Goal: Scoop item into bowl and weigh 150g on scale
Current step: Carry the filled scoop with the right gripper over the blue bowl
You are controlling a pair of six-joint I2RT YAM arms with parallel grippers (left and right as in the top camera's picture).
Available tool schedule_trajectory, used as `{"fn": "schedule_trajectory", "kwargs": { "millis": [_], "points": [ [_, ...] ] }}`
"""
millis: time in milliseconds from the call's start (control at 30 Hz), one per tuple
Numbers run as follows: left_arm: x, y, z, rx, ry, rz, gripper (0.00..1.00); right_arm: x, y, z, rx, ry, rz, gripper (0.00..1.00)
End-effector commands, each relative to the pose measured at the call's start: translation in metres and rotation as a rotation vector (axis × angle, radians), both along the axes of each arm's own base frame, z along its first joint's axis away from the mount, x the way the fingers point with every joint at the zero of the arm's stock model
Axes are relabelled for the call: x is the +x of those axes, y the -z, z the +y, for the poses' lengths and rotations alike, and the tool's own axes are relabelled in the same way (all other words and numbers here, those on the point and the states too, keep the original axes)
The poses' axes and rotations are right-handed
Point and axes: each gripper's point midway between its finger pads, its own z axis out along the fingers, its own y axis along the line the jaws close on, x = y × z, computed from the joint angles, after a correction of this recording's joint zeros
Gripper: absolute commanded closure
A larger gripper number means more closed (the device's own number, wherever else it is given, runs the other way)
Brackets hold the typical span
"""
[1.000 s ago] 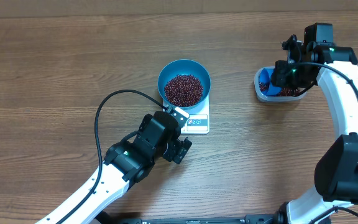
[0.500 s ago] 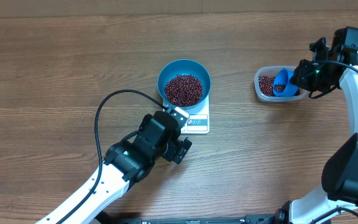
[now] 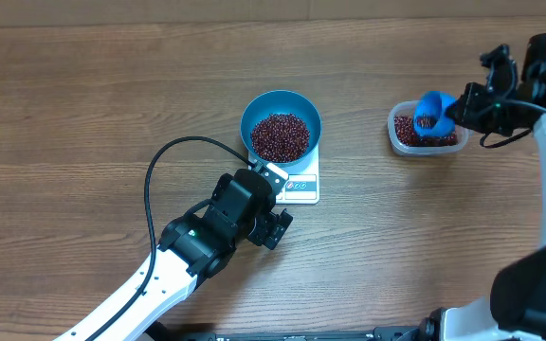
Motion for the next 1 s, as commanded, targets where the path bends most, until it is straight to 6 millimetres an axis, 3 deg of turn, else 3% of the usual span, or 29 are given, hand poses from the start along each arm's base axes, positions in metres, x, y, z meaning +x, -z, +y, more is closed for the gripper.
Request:
{"fn": "schedule_trajectory", "kwargs": {
  "millis": [0, 200, 367, 467, 600, 700, 967],
  "points": [
    [0.000, 0.006, 0.003, 0.015, -0.014, 0.007, 0.00, -0.003, -0.053, 0.016, 0.042, -0.049, -0.151, 0.96],
    [0.000, 0.006, 0.003, 0.015, -0.014, 0.007, 0.00, -0.015, -0.089, 0.059, 0.161, -0.213, -0.270, 0.96],
    [0.000, 0.006, 0.003, 0.015, -0.014, 0.007, 0.00, -0.020, -0.091, 0.095, 0.159, -0.331, -0.279, 0.96],
    [0.000, 0.006, 0.003, 0.014, -0.014, 0.008, 0.00, -0.023, -0.093, 0.132, 0.148, -0.440, -0.301, 0.96],
    [0.000, 0.006, 0.003, 0.015, -0.014, 0.007, 0.01, -0.023, -0.095, 0.165, 0.113, -0.527, -0.339, 0.96],
    [0.000, 0.006, 0.003, 0.015, -0.014, 0.007, 0.00, -0.024, -0.093, 0.184, 0.056, -0.570, -0.356, 0.96],
    [0.000, 0.006, 0.003, 0.015, -0.014, 0.007, 0.00, -0.019, -0.090, 0.212, -0.119, -0.588, -0.405, 0.96]
  ]
}}
